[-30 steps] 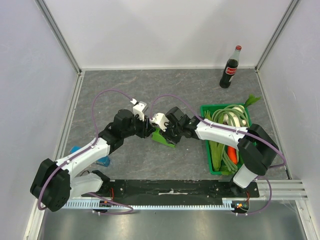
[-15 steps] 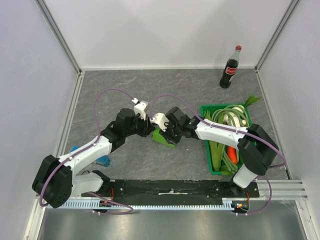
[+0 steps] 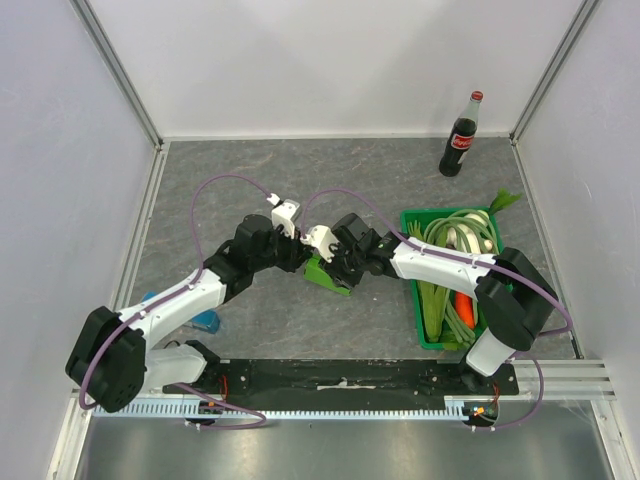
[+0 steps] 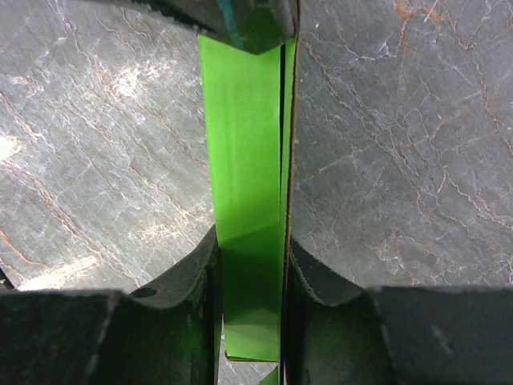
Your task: Fold the paper box
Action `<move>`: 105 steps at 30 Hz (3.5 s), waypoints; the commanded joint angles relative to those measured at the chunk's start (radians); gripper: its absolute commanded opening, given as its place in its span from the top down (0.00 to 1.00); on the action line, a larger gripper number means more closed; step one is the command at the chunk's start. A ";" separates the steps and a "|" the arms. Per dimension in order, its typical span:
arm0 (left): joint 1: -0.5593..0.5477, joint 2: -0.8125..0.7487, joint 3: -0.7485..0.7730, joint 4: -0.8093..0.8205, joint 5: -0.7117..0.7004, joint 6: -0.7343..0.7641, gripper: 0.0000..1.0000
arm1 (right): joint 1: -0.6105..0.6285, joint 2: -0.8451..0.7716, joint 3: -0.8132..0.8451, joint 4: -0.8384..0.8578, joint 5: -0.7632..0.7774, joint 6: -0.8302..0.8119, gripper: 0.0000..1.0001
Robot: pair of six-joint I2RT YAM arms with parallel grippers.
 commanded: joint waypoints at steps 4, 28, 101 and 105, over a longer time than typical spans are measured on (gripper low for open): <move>-0.020 0.027 0.058 -0.033 -0.037 0.031 0.91 | 0.003 0.015 0.007 -0.034 -0.033 0.016 0.75; -0.066 0.030 -0.028 -0.044 -0.141 -0.263 0.98 | 0.008 0.016 0.038 -0.007 0.030 0.066 0.75; -0.252 0.093 0.003 -0.168 -0.543 -0.311 0.98 | 0.006 -0.469 -0.323 0.177 0.433 0.353 0.63; -0.252 0.091 0.007 -0.168 -0.537 -0.303 0.98 | 0.006 -0.456 -0.340 0.255 0.431 0.330 0.64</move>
